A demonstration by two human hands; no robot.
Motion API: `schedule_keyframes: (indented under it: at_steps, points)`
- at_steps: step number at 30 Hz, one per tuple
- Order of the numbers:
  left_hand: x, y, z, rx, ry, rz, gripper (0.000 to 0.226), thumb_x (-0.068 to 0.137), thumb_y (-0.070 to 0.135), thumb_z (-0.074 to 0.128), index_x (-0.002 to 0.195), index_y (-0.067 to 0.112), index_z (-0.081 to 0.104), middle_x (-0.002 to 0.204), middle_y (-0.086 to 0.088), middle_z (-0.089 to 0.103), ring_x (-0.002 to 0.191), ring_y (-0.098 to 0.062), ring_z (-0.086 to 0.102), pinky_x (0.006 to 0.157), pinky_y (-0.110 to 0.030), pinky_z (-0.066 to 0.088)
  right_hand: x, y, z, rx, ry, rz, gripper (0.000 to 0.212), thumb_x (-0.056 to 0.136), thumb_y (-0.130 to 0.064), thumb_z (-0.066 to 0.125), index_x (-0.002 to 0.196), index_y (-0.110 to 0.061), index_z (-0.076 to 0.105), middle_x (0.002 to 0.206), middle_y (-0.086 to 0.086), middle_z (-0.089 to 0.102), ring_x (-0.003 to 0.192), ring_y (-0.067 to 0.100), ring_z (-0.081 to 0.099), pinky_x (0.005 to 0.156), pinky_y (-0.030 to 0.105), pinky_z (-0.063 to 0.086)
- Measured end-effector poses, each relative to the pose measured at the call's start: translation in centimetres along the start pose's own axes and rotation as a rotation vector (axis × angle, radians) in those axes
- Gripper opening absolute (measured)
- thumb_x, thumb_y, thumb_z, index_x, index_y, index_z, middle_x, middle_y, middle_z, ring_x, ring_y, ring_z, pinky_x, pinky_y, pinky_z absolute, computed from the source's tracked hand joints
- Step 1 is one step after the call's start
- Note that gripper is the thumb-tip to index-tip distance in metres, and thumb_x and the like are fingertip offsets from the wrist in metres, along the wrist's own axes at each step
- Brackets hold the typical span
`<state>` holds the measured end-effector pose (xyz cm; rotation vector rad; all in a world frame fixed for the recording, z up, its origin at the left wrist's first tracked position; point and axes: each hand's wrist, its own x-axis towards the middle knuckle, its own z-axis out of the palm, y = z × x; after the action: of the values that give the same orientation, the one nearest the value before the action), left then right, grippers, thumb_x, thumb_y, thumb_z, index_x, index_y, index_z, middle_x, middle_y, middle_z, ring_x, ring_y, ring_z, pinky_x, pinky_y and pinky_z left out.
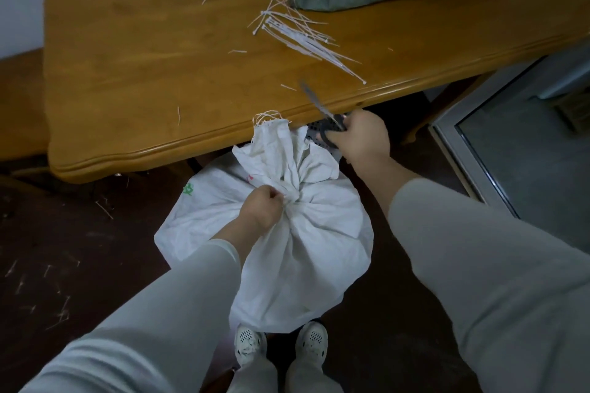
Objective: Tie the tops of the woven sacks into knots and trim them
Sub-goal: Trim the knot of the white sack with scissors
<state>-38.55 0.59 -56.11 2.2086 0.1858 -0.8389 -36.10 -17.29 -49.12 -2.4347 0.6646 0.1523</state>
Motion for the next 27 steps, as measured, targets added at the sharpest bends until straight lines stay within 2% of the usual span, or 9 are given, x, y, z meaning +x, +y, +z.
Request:
schedule_keyframes:
  at_steps: [2,6,8,9,12,17,20,25,27]
  points:
    - [0.1,0.2,0.0,0.077,0.013,0.018,0.028,0.098,0.018,0.044,0.115,0.001,0.057,0.121,-0.014,0.059,0.112,-0.028,0.055,0.083,-0.025,0.038,1.4,-1.5,0.0,-0.075,0.006,0.0,0.026,0.084,-0.029,0.065,0.074,-0.008,0.054,0.057,0.002,0.041,0.064,0.023,0.051,0.043,0.025,0.03]
    - [0.2,0.5,0.1,0.138,0.025,0.025,0.03,0.099,0.017,0.04,0.118,0.0,0.056,0.124,-0.015,0.058,0.114,-0.028,0.053,0.082,-0.023,0.037,3.7,-3.5,0.5,-0.108,0.012,0.032,0.024,0.086,-0.024,0.066,0.093,-0.001,0.063,0.081,0.011,0.056,0.085,0.03,0.061,0.061,0.028,0.04]
    - [0.3,0.4,0.2,0.149,0.031,0.031,0.03,0.098,0.017,0.04,0.117,0.001,0.057,0.123,-0.015,0.058,0.114,-0.028,0.054,0.083,-0.024,0.038,4.5,-4.0,1.0,-0.126,0.007,0.031,0.021,0.086,-0.023,0.067,0.087,-0.003,0.062,0.086,0.012,0.056,0.094,0.031,0.063,0.063,0.028,0.039]
    - [0.3,0.4,0.2,0.154,0.033,0.036,0.03,0.098,0.017,0.04,0.117,0.001,0.057,0.123,-0.015,0.059,0.113,-0.027,0.054,0.084,-0.024,0.039,4.8,-4.3,1.1,-0.142,0.005,0.03,0.021,0.085,-0.025,0.068,0.085,-0.005,0.061,0.086,0.009,0.054,0.094,0.03,0.063,0.063,0.028,0.039]
    - [0.3,0.2,0.3,0.16,0.033,0.044,0.03,0.098,0.017,0.04,0.114,0.0,0.059,0.121,-0.015,0.059,0.111,-0.028,0.056,0.086,-0.027,0.042,5.3,-5.0,1.2,-0.202,0.014,0.026,0.027,0.081,-0.032,0.071,0.098,-0.012,0.065,0.087,0.006,0.055,0.091,0.028,0.062,0.062,0.027,0.038]
    - [0.3,0.1,0.1,0.166,0.034,0.034,0.03,0.098,0.019,0.04,0.115,0.002,0.058,0.122,-0.013,0.059,0.112,-0.027,0.055,0.088,-0.028,0.042,6.1,-5.4,1.5,-0.117,0.034,0.042,0.03,0.081,-0.029,0.072,0.1,-0.007,0.064,0.089,0.008,0.059,0.093,0.03,0.064,0.062,0.028,0.04]
    - [0.2,0.0,0.1,0.166,0.034,0.025,0.03,0.098,0.019,0.04,0.116,0.003,0.057,0.123,-0.013,0.058,0.113,-0.027,0.054,0.089,-0.028,0.041,5.8,-5.0,2.1,-0.093,0.081,0.025,0.033,0.083,-0.029,0.069,0.106,-0.005,0.065,0.101,0.013,0.065,0.099,0.031,0.063,0.063,0.027,0.039]
    - [-0.2,0.1,0.1,0.169,0.04,0.021,0.03,0.097,0.019,0.041,0.115,0.003,0.059,0.123,-0.013,0.059,0.113,-0.027,0.054,0.089,-0.027,0.041,5.6,-4.6,2.6,-0.082,0.111,0.022,0.017,0.083,-0.029,0.065,0.081,-0.012,0.062,0.092,0.01,0.06,0.096,0.031,0.063,0.061,0.026,0.038]
    - [-0.4,0.2,0.1,0.174,0.043,0.016,0.03,0.097,0.018,0.041,0.114,0.002,0.06,0.122,-0.013,0.059,0.113,-0.027,0.055,0.089,-0.027,0.041,5.7,-4.8,2.5,-0.094,0.122,0.023,0.019,0.084,-0.029,0.067,0.091,-0.012,0.065,0.1,0.01,0.063,0.098,0.03,0.063,0.063,0.027,0.04]
